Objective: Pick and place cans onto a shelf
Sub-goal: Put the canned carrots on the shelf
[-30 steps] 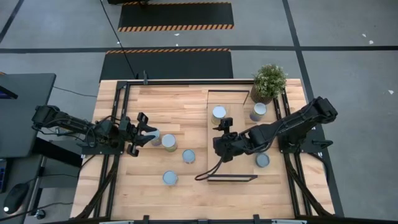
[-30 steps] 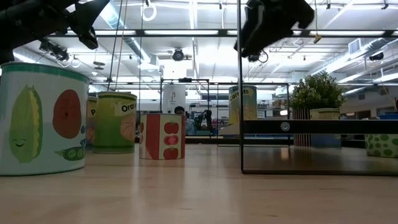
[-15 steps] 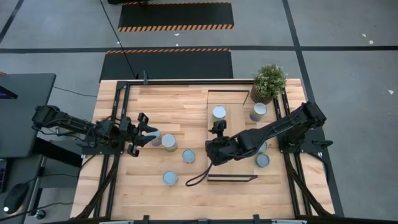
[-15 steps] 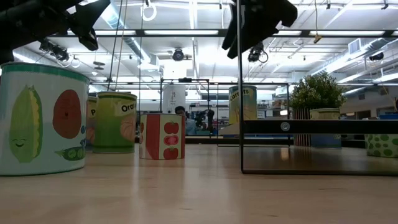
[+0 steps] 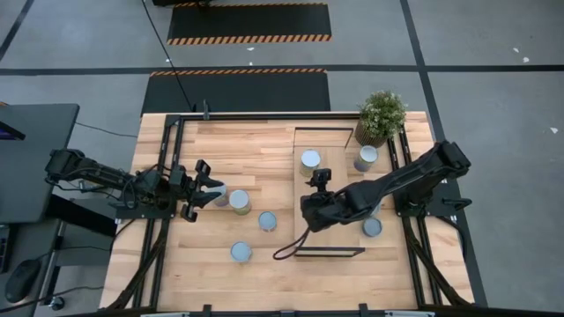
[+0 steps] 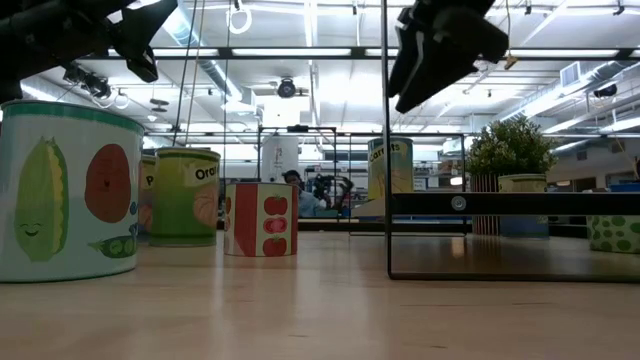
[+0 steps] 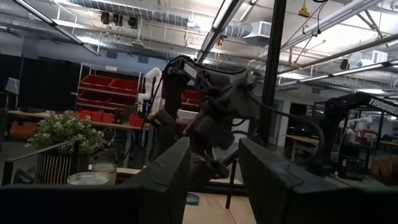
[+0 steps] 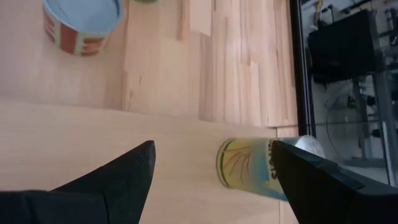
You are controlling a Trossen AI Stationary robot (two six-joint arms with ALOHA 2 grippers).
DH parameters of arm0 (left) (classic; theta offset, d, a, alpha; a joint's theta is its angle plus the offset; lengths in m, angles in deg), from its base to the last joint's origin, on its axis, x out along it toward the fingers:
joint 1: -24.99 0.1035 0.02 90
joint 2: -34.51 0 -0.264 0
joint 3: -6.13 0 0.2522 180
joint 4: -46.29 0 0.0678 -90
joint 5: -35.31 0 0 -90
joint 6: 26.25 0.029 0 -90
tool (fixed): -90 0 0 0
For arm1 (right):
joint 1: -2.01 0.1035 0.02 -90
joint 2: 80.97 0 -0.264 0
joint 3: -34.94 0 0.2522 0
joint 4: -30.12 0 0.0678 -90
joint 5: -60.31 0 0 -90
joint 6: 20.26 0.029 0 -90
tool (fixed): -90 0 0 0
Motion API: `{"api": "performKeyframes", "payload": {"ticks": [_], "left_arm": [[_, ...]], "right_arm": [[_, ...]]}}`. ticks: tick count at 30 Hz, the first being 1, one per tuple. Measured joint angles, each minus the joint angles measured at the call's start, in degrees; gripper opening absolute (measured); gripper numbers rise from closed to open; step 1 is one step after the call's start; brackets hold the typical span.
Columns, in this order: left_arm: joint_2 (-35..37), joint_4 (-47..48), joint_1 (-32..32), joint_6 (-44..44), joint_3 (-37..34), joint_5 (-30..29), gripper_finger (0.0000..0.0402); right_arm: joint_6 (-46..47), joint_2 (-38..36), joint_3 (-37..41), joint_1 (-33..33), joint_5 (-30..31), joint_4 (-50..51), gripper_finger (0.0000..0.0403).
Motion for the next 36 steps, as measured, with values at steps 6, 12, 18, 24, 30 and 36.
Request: {"api": "performKeyframes", "payload": {"ticks": [6, 12, 18, 24, 30, 36], "left_arm": [[0.02, -0.03, 0.01, -0.23, 0.0, -0.01, 0.0142], [0.02, -0.02, 0.01, -1.81, 0.0, 0.01, 0.0142], [0.01, 0.74, 0.01, -2.89, 0.0, 0.0, 0.0142], [0.0, 1.74, 0.0, -2.99, 0.0, 0.01, 0.0142], [0.02, 2.61, 0.0, -4.34, 0.0, 0.01, 0.0142], [0.0, 2.89, 0.01, -4.42, 0.0, 0.01, 0.0142]], "right_arm": [[-4.12, -0.49, 0.0, -0.15, -0.33, -3.77, 0.0327], [-6.62, -0.54, 1.57, -0.71, 0.95, -4.2, 0.0327], [-10.5, -0.54, 4.66, -4.99, 3.47, -4.23, 0.0327], [-15.54, -0.54, 4.68, -9.11, 2.07, -4.68, 0.0327], [-21.84, -0.54, 4.68, -11.46, 6.51, -4.55, 0.0327], [-22.85, -0.54, 4.7, -15.44, 5.0, -5.11, 0.0327]]}}
